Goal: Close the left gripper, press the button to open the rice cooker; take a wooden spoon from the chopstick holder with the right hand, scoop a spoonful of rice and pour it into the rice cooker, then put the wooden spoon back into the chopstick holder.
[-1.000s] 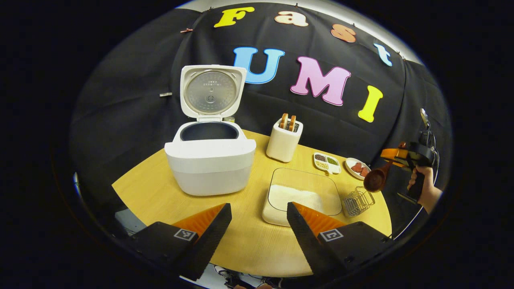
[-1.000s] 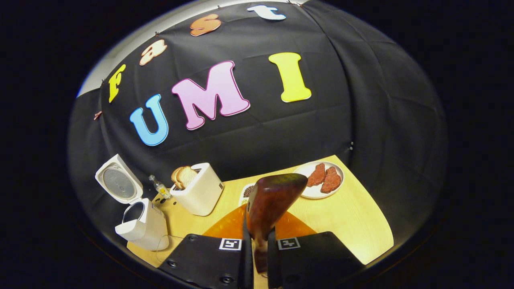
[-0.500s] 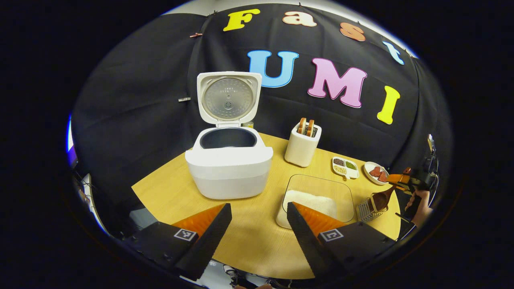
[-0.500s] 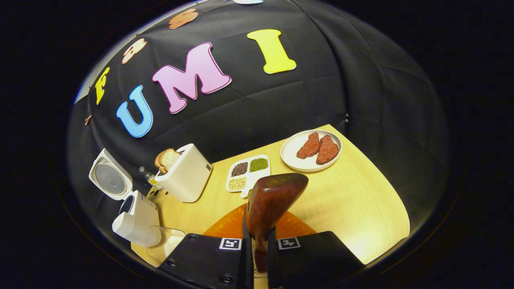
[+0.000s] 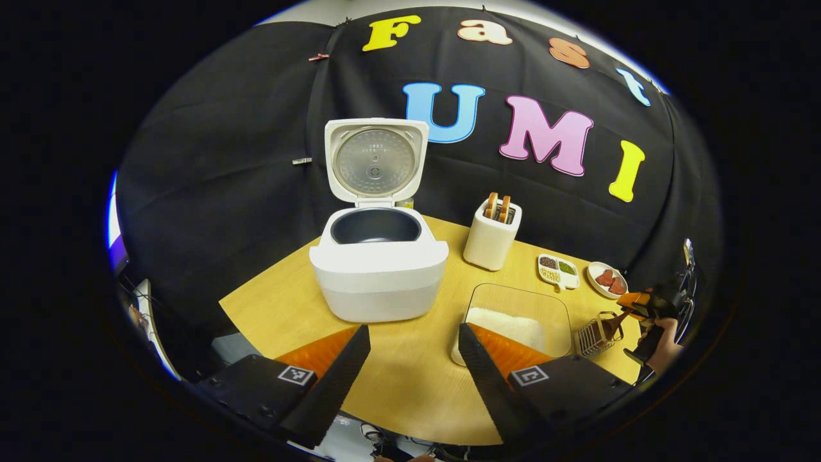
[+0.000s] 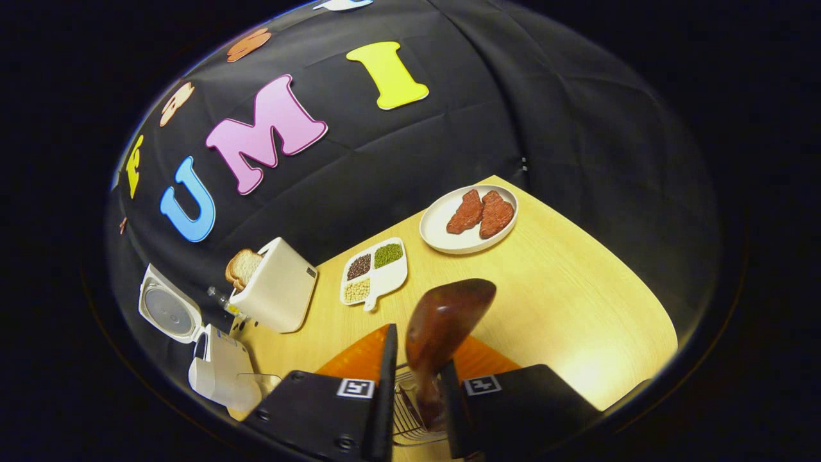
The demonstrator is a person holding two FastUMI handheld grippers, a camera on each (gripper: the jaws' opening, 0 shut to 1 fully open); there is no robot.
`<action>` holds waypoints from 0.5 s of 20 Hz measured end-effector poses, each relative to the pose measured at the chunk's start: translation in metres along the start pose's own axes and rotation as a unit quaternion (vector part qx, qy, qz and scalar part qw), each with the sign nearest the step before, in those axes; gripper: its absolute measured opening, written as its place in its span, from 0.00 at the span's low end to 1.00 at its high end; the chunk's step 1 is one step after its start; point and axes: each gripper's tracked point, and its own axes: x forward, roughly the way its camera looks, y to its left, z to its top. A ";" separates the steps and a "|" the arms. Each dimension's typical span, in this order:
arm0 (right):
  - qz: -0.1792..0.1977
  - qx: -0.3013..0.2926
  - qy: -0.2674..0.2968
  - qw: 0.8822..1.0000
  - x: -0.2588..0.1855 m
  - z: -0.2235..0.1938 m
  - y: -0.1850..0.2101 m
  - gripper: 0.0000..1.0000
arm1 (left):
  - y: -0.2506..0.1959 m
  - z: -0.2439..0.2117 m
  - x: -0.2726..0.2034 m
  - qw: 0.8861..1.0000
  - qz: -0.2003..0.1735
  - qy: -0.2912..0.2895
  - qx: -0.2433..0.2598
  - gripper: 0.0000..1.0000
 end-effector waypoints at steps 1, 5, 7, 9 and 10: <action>-0.001 0.000 0.000 1.000 -0.005 0.000 -0.001 0.55 | 0.001 0.005 0.002 1.000 -0.003 -0.003 -0.002 0.96; -0.035 -0.035 -0.021 0.999 -0.028 0.002 -0.010 0.98 | 0.013 0.036 0.010 0.999 -0.016 -0.030 -0.006 0.96; -0.044 -0.049 -0.035 0.997 -0.046 0.006 -0.005 0.98 | 0.025 0.061 0.013 0.998 -0.021 -0.051 -0.010 0.96; -0.049 -0.065 -0.048 0.996 -0.066 0.008 -0.001 0.98 | 0.036 0.094 0.015 0.996 -0.033 -0.078 -0.026 0.96; -0.052 -0.075 -0.057 0.994 -0.076 0.010 0.000 0.98 | 0.047 0.110 0.019 0.995 -0.030 -0.089 -0.030 0.95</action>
